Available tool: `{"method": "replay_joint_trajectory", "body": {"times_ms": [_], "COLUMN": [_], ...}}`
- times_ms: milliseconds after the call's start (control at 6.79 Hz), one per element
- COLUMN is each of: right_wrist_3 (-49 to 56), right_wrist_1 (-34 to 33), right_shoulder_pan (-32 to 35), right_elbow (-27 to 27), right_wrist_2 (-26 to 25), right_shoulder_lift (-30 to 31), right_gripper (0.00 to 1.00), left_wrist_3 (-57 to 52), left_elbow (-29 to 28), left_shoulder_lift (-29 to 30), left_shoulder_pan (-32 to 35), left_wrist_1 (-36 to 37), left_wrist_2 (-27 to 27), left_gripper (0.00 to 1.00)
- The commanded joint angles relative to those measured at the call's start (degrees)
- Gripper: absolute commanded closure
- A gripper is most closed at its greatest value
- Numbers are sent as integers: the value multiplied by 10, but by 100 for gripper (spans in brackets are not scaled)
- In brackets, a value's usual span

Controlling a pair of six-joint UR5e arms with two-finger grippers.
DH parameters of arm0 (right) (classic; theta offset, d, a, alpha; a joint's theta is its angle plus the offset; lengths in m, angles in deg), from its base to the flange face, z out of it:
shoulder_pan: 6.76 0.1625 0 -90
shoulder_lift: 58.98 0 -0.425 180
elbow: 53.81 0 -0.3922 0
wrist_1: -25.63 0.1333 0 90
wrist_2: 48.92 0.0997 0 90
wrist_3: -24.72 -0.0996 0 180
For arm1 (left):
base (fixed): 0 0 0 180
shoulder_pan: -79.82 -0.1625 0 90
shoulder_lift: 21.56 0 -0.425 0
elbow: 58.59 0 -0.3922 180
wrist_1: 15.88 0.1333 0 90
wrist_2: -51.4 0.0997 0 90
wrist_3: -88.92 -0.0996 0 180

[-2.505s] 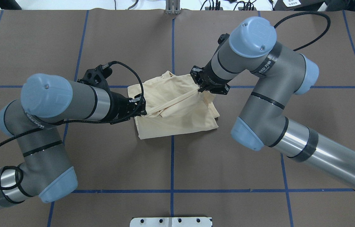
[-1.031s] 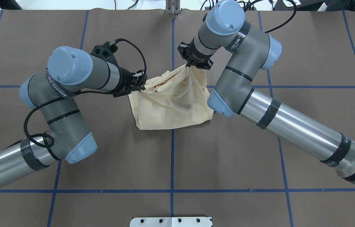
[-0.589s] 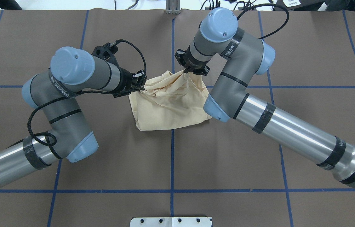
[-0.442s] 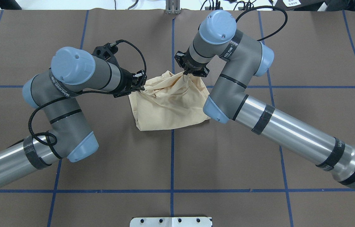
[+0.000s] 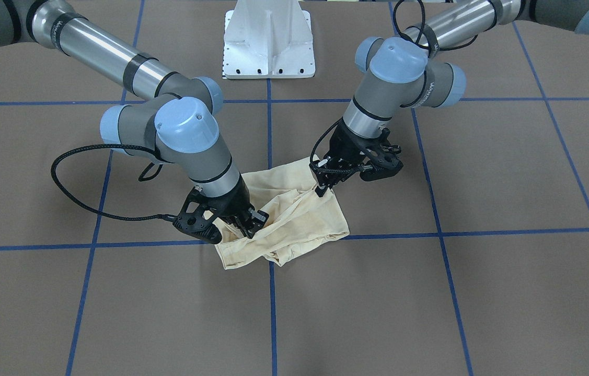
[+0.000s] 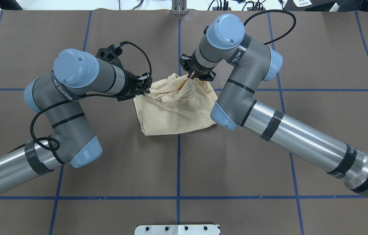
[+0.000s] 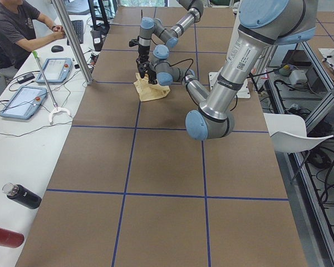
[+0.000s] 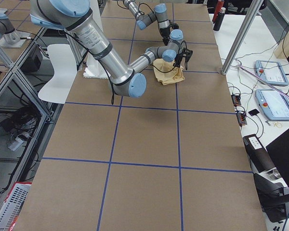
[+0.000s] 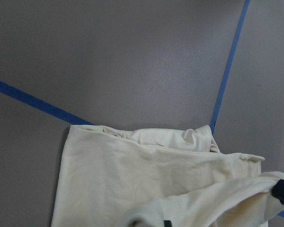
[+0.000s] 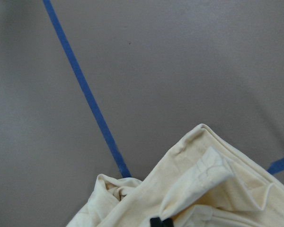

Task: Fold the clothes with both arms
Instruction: 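Lay the near edge over the shirt toward the collar with both grippers, then open both grippers and raise the left gripper away from the shirt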

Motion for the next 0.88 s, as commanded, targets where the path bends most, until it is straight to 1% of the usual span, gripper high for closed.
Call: {"method": "replay_joint_trajectory", "body": {"times_ms": [0, 295, 442, 589, 737], "right_wrist_3": [-3, 0, 4, 40, 101], "right_wrist_1": [10, 9, 6, 3, -1], "right_shoulder_pan": [2, 5, 2, -4, -24], "right_elbow": [-1, 2, 9, 20, 40], "right_wrist_2": [-8, -7, -6, -7, -11], "right_shoulder_lift": [-2, -2, -3, -1, 14], "right_gripper": [0, 0, 0, 0, 0], "left_wrist_3": [-2, -17, -46, -74, -113], "left_elbow": [0, 1, 3, 6, 12], "left_shoulder_lift": [0, 0, -3, -9, -28], "left_shoulder_pan": [6, 29, 50, 71, 81], "left_wrist_1": [1, 7, 10, 11, 11], "left_wrist_2": [0, -5, -32, -45, -53], "left_gripper": [0, 0, 0, 0, 0]}}
